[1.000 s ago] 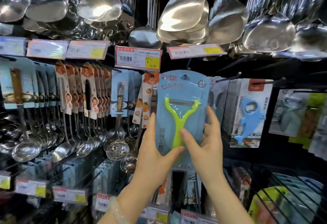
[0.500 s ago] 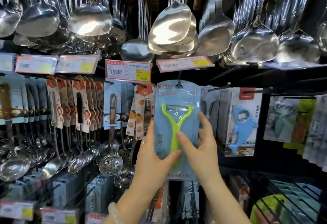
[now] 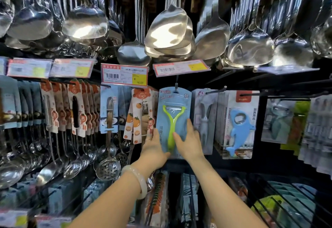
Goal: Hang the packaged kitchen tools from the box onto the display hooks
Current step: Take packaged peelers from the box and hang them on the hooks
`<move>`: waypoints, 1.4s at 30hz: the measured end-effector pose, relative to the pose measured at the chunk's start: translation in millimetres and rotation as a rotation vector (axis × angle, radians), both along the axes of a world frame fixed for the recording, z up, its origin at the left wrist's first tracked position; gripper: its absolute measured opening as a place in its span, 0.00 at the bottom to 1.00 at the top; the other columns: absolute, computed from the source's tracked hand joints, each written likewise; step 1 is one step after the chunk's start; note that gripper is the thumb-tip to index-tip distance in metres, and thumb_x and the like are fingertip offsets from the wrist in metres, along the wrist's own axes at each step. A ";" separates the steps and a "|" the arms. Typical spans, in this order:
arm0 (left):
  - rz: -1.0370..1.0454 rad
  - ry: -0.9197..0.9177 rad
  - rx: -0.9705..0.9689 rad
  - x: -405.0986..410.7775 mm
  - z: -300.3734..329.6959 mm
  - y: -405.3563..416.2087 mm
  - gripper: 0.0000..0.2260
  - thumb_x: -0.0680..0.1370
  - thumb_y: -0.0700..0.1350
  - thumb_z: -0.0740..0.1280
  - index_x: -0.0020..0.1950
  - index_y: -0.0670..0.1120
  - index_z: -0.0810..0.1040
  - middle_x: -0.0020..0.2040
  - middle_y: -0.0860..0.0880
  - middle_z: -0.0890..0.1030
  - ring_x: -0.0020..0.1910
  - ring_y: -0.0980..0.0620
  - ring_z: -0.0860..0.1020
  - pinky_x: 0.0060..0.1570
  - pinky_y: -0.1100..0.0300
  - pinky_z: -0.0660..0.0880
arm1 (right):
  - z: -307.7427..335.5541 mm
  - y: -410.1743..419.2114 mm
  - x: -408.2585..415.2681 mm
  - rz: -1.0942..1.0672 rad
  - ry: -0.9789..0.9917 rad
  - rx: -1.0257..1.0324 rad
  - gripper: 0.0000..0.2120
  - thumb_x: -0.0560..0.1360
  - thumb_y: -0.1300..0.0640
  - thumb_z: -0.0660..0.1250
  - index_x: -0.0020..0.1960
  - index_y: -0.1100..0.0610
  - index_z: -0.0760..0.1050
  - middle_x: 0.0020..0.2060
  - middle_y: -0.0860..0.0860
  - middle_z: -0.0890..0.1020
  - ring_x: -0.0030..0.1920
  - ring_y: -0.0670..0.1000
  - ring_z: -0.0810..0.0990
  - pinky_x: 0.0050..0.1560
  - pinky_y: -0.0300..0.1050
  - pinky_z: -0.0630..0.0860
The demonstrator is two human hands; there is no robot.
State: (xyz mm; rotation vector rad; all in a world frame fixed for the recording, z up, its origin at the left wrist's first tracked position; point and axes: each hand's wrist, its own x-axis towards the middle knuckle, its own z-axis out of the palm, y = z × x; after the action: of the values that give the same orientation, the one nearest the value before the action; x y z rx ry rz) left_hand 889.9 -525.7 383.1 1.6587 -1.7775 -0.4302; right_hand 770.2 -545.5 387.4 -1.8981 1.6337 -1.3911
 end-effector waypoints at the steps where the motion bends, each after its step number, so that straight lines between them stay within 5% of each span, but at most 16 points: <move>1: -0.004 -0.042 0.037 -0.9 -1.8 2.9 0.40 0.73 0.47 0.71 0.77 0.47 0.50 0.73 0.41 0.60 0.69 0.41 0.66 0.66 0.52 0.68 | -2.3 2.6 0.0 -0.015 0.039 0.039 0.33 0.77 0.48 0.62 0.77 0.52 0.50 0.65 0.59 0.68 0.66 0.58 0.69 0.64 0.48 0.68; 8: -0.035 -0.453 0.091 -7.2 -41.2 34.1 0.37 0.78 0.50 0.65 0.78 0.44 0.46 0.75 0.41 0.54 0.73 0.41 0.56 0.69 0.50 0.63 | -48.8 30.9 -2.2 -0.069 0.384 0.116 0.27 0.78 0.52 0.62 0.74 0.56 0.58 0.70 0.55 0.61 0.70 0.56 0.61 0.66 0.48 0.65; 16: -0.080 -0.667 -0.032 -13.6 -58.8 73.5 0.34 0.79 0.46 0.62 0.78 0.46 0.46 0.77 0.40 0.49 0.76 0.41 0.50 0.72 0.49 0.53 | -85.2 83.1 -12.4 -0.132 0.669 0.125 0.31 0.78 0.57 0.60 0.77 0.54 0.50 0.76 0.56 0.52 0.76 0.57 0.49 0.73 0.51 0.54; 22: -0.250 -0.704 -0.140 -45.0 -86.0 110.1 0.35 0.78 0.47 0.64 0.78 0.47 0.45 0.77 0.41 0.49 0.76 0.42 0.50 0.73 0.49 0.51 | -130.4 141.4 -44.3 -0.343 0.656 0.087 0.40 0.51 0.65 0.78 0.63 0.62 0.73 0.57 0.64 0.77 0.56 0.67 0.78 0.51 0.59 0.77; 26: -0.397 -0.697 -0.146 -73.7 -115.5 145.7 0.34 0.78 0.47 0.64 0.78 0.47 0.48 0.77 0.42 0.51 0.75 0.42 0.52 0.72 0.50 0.54 | -161.8 187.3 -70.2 -0.407 0.654 0.136 0.37 0.57 0.66 0.75 0.66 0.64 0.72 0.60 0.66 0.76 0.60 0.68 0.75 0.56 0.61 0.74; 29: -0.473 -0.682 -0.232 -96.5 -132.6 173.5 0.36 0.71 0.48 0.72 0.75 0.45 0.59 0.74 0.40 0.61 0.72 0.41 0.63 0.68 0.48 0.62 | -182.9 219.3 -87.1 -0.447 0.633 0.220 0.31 0.64 0.63 0.72 0.66 0.62 0.71 0.60 0.64 0.75 0.62 0.67 0.73 0.56 0.62 0.75; 33: -0.637 -0.742 -0.064 -127.6 -168.5 210.5 0.32 0.79 0.47 0.61 0.78 0.46 0.47 0.77 0.42 0.50 0.76 0.43 0.51 0.73 0.49 0.50 | -218.7 259.7 -116.9 -0.481 0.580 0.325 0.32 0.60 0.62 0.76 0.62 0.64 0.75 0.56 0.65 0.78 0.58 0.68 0.77 0.52 0.62 0.76; 37: -0.716 -0.761 0.037 -166.8 -198.5 244.7 0.31 0.80 0.44 0.59 0.78 0.46 0.46 0.77 0.42 0.49 0.76 0.42 0.49 0.73 0.48 0.48 | -240.1 307.1 -150.3 -0.504 0.593 0.544 0.36 0.69 0.59 0.73 0.73 0.60 0.62 0.69 0.62 0.66 0.70 0.65 0.64 0.66 0.59 0.65; 42: -0.801 -0.836 0.102 -228.2 -227.7 297.8 0.31 0.79 0.45 0.61 0.77 0.45 0.49 0.76 0.42 0.54 0.75 0.43 0.54 0.71 0.49 0.54 | -281.4 372.9 -211.0 -0.589 0.523 0.632 0.36 0.46 0.60 0.80 0.55 0.59 0.79 0.47 0.58 0.81 0.46 0.61 0.82 0.41 0.51 0.79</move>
State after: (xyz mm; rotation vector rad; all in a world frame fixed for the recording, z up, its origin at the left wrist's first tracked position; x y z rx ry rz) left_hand 661.7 -227.9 155.4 1.1768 -3.0928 -0.1484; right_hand 559.2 -172.6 106.1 -1.5102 2.6303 -0.3809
